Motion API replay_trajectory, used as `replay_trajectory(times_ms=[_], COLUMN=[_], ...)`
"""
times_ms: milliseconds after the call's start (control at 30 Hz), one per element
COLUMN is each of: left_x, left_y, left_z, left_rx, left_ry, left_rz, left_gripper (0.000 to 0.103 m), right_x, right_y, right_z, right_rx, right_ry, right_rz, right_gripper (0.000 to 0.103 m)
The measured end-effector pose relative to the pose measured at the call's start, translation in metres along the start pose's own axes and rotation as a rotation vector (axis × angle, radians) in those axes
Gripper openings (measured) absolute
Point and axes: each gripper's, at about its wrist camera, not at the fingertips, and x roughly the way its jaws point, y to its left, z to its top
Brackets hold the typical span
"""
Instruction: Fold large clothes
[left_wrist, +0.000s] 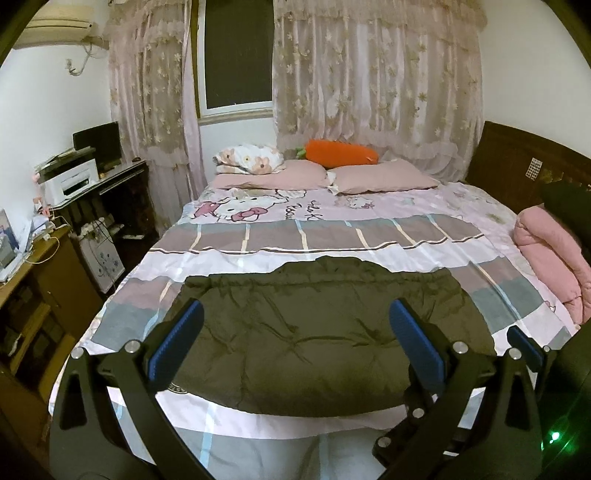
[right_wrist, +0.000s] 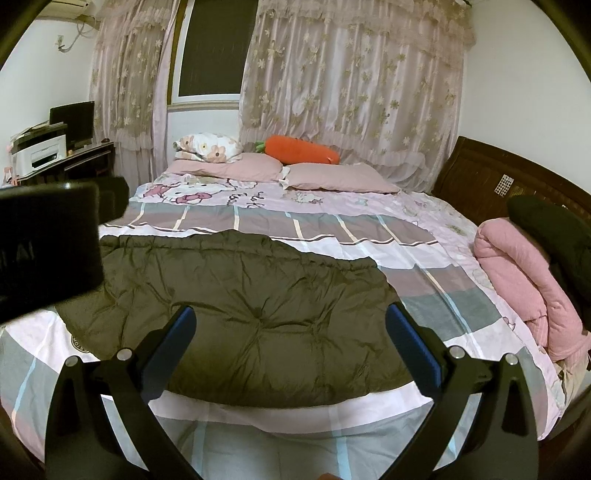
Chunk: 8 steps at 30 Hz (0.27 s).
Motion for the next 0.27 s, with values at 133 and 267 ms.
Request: replay_trajectory(times_ms=[133,267], left_x=[0.011,0.023], left_y=[0.007,0.009], left_z=[-0.002,-0.004], left_rx=[-0.036,-0.028], left_ry=[0.069,0.102], left_rz=[-0.058,-0.033], left_gripper=[0.101,0.101], right_x=[0.001,0.009], right_y=[-0.002,-0.008], right_z=[-0.003,-0.008], right_rx=[-0.001,0.003], right_ry=[0.006,0.036], right_rz=[-0.002,-0.001], right_gripper=[0.102,0.102])
